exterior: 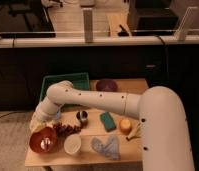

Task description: Place pepper in red bowl

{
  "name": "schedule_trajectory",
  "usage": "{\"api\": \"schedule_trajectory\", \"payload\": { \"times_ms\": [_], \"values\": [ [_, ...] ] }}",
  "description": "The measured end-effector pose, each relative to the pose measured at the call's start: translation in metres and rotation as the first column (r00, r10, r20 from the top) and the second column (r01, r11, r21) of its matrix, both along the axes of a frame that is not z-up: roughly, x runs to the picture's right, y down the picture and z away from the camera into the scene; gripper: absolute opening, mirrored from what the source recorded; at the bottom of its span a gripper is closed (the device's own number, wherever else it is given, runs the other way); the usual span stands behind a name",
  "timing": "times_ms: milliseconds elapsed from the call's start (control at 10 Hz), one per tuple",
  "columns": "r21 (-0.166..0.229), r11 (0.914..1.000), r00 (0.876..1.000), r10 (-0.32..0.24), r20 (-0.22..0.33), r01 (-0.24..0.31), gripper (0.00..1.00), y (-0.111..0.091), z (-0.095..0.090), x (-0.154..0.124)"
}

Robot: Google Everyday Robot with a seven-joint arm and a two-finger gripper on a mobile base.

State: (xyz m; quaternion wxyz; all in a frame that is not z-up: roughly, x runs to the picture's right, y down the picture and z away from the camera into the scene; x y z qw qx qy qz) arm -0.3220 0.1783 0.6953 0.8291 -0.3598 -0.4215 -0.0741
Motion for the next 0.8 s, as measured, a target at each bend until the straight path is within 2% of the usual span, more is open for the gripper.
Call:
{"api": "schedule_trajectory", "payload": {
  "times_ms": [300, 400, 700, 800],
  "values": [
    [0.008, 0.9999, 1.0, 0.009, 0.019, -0.009, 0.72, 0.001, -0.0035, 0.0009],
    [0.009, 0.9999, 1.0, 0.009, 0.027, -0.009, 0.77, 0.0008, -0.0039, 0.0001],
    [0.012, 0.9999, 0.999, -0.002, 0.051, 0.001, 0.8, -0.0009, -0.0037, -0.0031],
    [0.037, 0.9992, 0.998, -0.017, 0.064, 0.015, 0.8, -0.0034, -0.008, -0.0059]
  ]
}}
